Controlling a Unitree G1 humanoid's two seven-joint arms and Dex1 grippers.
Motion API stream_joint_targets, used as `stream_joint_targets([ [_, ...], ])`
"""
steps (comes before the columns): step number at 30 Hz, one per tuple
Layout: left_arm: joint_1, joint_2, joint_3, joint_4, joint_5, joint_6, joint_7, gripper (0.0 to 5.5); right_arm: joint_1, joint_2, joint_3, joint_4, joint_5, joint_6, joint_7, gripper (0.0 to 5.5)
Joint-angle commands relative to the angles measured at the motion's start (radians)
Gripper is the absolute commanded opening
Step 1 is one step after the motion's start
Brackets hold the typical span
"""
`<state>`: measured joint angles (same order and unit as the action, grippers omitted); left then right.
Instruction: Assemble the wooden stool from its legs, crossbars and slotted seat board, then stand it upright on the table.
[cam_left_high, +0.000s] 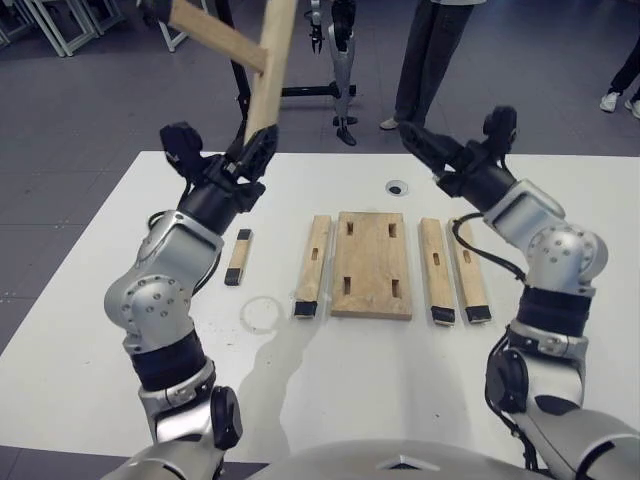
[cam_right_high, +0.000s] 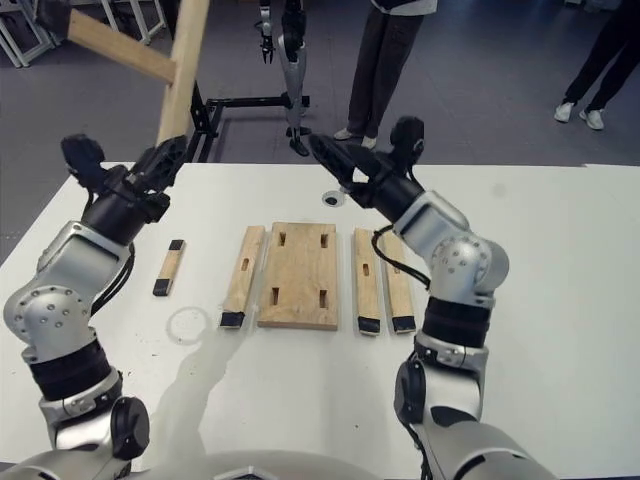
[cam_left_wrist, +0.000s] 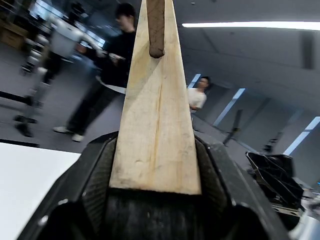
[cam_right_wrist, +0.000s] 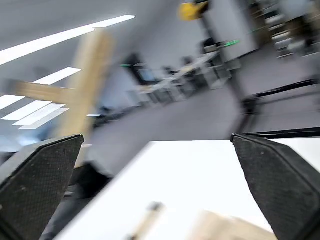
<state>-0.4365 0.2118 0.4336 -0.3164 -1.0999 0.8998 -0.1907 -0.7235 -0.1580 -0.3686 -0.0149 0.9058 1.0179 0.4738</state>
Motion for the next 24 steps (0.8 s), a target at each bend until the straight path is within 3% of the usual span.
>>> stream_joint_targets([
  [1,-0.098,0.038,0.035,0.102,-0.346,0.094,-0.042,2.04,-0.157,-0.044,-0.036,0.079,0.223,0.153,0.09,5.5],
  [7,-0.086,0.095,-0.038,0.121,-0.542,0.13,-0.051,2.04,-0.212,-0.052,-0.032,0.147,0.323,0.202,0.046,5.5],
  [17,-0.016,0.129,-0.178,0.108,-0.553,0.137,-0.121,2.04,-0.221,-0.042,0.009,0.178,0.419,0.25,0.007,5.5],
  [24,0.01,0.186,-0.208,0.131,-0.505,0.14,-0.186,2.04,-0.203,-0.073,0.037,0.17,0.493,0.322,0.046,4.14],
])
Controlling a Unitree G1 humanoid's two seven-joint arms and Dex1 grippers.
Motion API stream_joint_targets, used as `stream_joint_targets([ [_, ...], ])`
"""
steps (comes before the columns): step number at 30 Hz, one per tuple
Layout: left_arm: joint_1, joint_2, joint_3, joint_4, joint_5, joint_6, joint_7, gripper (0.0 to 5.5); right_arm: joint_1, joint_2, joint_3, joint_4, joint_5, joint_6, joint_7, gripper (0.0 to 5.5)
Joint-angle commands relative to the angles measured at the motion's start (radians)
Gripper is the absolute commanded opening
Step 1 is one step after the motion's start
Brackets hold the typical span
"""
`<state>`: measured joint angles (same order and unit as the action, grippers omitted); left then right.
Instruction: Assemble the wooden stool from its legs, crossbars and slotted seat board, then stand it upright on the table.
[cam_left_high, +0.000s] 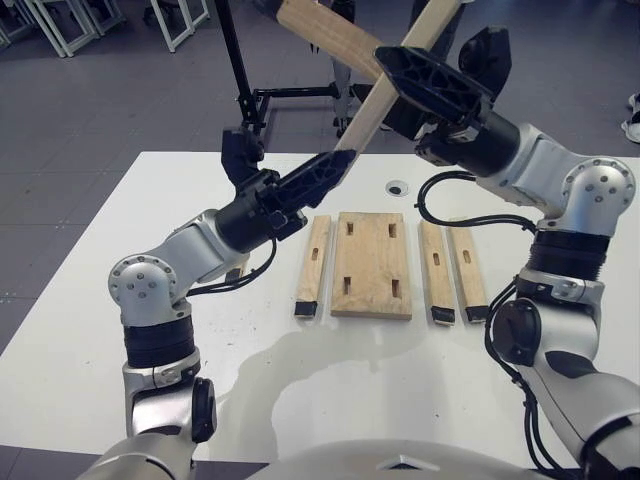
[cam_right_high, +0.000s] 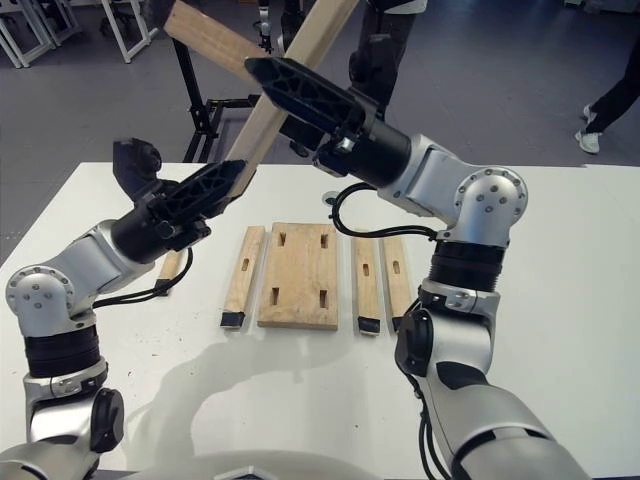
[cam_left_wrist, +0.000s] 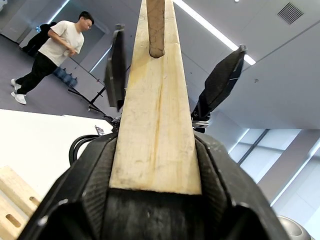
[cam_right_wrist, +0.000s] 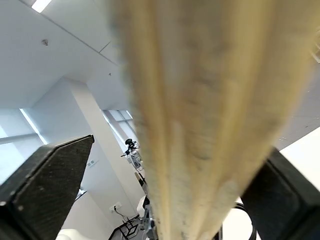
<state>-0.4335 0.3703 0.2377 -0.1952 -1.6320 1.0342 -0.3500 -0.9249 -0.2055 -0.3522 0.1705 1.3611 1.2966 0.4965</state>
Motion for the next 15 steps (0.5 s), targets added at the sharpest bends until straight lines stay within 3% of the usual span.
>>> stream_joint_targets([
  [1,0.01,0.032,-0.015,0.011,0.033,0.006,-0.033,2.04,0.002,-0.03,0.026,-0.02,0.042,0.052,0.029,3.87],
  [9,0.03,0.054,-0.038,0.011,0.067,0.009,-0.064,2.04,0.016,-0.052,0.053,-0.03,0.051,0.066,0.044,2.3],
  [15,0.044,0.068,-0.046,0.008,0.099,0.006,-0.094,2.04,0.028,-0.08,0.078,-0.032,0.042,0.07,0.076,2.19],
])
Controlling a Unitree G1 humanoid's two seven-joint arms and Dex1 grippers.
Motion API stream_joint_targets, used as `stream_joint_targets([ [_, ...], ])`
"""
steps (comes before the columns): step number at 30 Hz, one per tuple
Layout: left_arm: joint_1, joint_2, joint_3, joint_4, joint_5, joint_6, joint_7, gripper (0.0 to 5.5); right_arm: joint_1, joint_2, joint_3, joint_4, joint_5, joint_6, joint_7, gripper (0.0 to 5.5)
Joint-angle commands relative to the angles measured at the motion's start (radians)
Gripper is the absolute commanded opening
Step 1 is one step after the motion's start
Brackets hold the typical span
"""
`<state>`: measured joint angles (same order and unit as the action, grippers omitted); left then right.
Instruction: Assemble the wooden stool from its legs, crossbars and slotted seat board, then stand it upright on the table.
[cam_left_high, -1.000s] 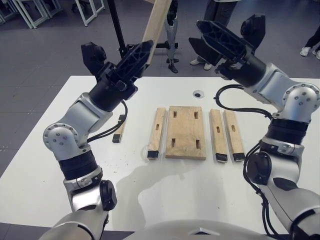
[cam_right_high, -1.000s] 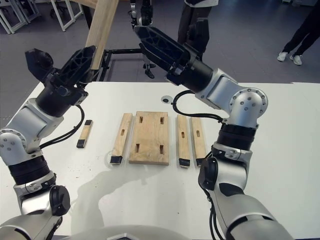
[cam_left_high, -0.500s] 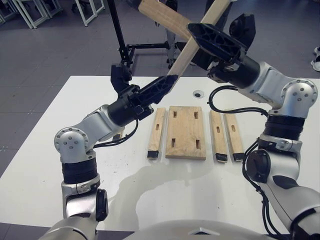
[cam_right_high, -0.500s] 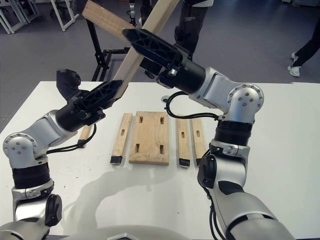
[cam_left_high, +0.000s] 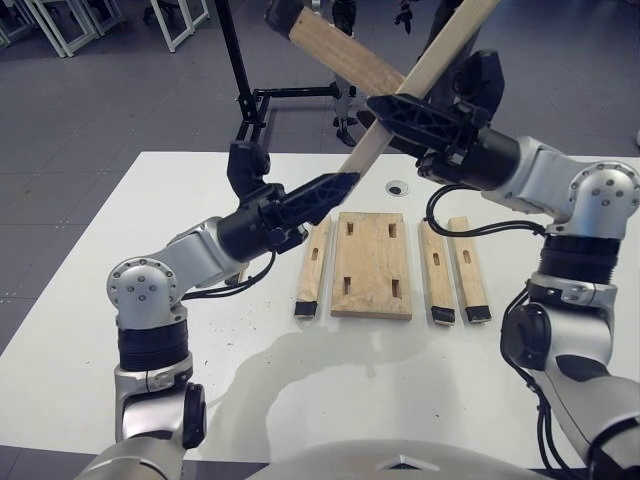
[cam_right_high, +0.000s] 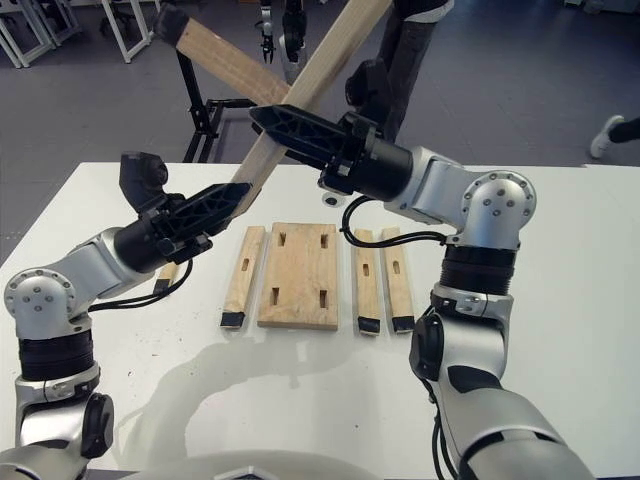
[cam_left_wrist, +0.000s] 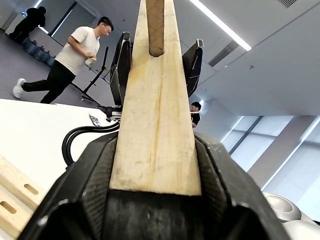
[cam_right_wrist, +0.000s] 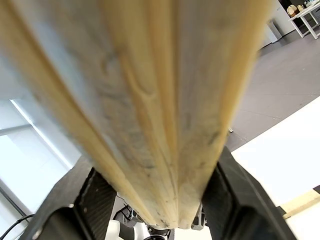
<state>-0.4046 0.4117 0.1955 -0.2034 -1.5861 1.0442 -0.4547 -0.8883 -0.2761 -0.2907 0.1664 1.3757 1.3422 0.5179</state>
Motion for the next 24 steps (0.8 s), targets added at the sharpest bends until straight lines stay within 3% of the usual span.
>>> stream_joint_targets([
  [1,0.017,0.028,-0.005,0.015,0.059,-0.005,0.012,2.04,-0.006,-0.014,0.021,-0.029,0.021,0.02,0.059,2.19],
  [2,0.021,0.032,-0.005,0.007,0.055,-0.003,0.009,2.42,-0.003,-0.018,0.024,-0.029,0.013,0.014,0.063,2.19],
  [8,0.034,0.08,0.047,-0.021,0.019,-0.004,-0.008,3.47,0.031,-0.033,0.043,-0.041,-0.041,-0.019,0.09,2.14],
  [13,-0.003,0.173,0.13,-0.077,-0.151,0.001,-0.055,3.63,0.045,-0.042,0.036,-0.028,-0.075,-0.046,0.106,2.1],
  [14,0.005,0.212,0.119,-0.097,-0.075,0.0,-0.073,3.63,0.045,-0.048,0.036,-0.026,-0.085,-0.053,0.113,2.1],
  [18,0.051,0.335,-0.099,-0.156,0.405,-0.087,-0.099,3.63,0.01,-0.104,0.02,0.01,-0.136,-0.095,0.152,2.1],
  [24,-0.025,0.4,-0.677,-0.117,1.146,-0.352,-0.189,3.63,-0.033,-0.17,-0.002,0.065,-0.192,-0.153,0.204,2.07],
])
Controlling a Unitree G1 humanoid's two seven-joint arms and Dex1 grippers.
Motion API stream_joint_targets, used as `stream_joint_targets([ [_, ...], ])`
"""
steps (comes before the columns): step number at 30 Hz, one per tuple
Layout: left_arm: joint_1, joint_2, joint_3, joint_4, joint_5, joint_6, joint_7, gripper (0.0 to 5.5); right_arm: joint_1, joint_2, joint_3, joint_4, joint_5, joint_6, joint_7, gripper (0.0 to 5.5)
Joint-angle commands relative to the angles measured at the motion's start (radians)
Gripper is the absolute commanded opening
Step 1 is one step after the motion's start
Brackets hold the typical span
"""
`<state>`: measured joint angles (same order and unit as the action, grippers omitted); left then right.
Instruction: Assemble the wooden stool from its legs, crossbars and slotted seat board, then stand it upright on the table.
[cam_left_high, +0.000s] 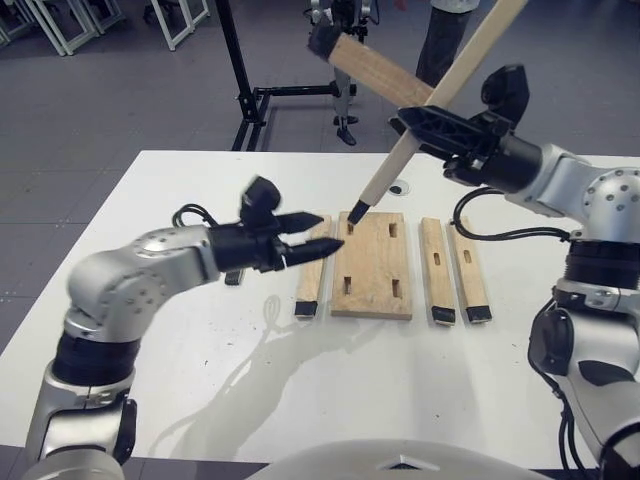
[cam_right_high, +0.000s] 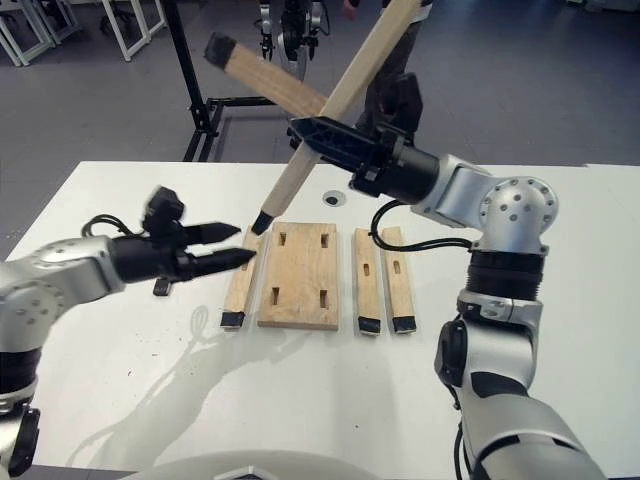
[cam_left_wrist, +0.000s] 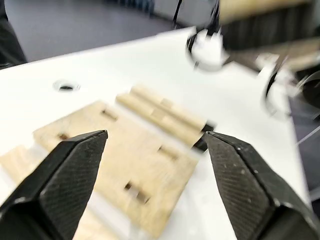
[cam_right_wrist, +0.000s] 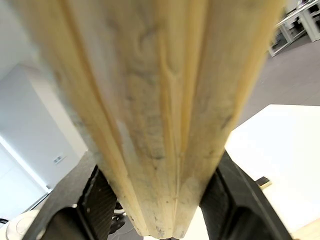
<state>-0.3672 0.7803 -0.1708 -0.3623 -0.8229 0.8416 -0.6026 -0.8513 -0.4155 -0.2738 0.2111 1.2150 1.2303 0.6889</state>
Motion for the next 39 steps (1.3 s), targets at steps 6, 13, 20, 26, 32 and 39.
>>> stream_joint_targets([
  [6,-0.113,-0.068,-0.513,0.236,0.769,-0.349,-0.038,3.63,-0.061,-0.025,-0.027,0.012,-0.04,-0.055,0.039,2.07],
  [13,-0.102,-0.142,-0.502,0.281,0.884,-0.389,-0.095,3.63,-0.037,-0.008,-0.028,-0.005,-0.046,-0.061,0.029,2.07],
  [20,-0.068,-0.06,-0.526,0.206,0.973,-0.392,-0.27,3.63,-0.013,-0.044,0.031,0.047,-0.203,-0.194,0.115,2.07],
  [26,0.05,0.027,-0.492,0.07,0.973,-0.355,-0.335,3.63,0.03,-0.1,0.172,0.234,-0.405,-0.348,0.396,2.07],
  [32,0.123,0.143,-0.43,0.162,0.967,-0.677,-0.408,3.63,0.065,-0.079,0.231,0.282,-0.519,-0.413,0.461,2.07],
  [39,0.1,0.152,-0.381,0.492,1.024,-1.212,-0.382,3.63,0.126,-0.033,0.281,0.266,-0.59,-0.452,0.482,2.07],
])
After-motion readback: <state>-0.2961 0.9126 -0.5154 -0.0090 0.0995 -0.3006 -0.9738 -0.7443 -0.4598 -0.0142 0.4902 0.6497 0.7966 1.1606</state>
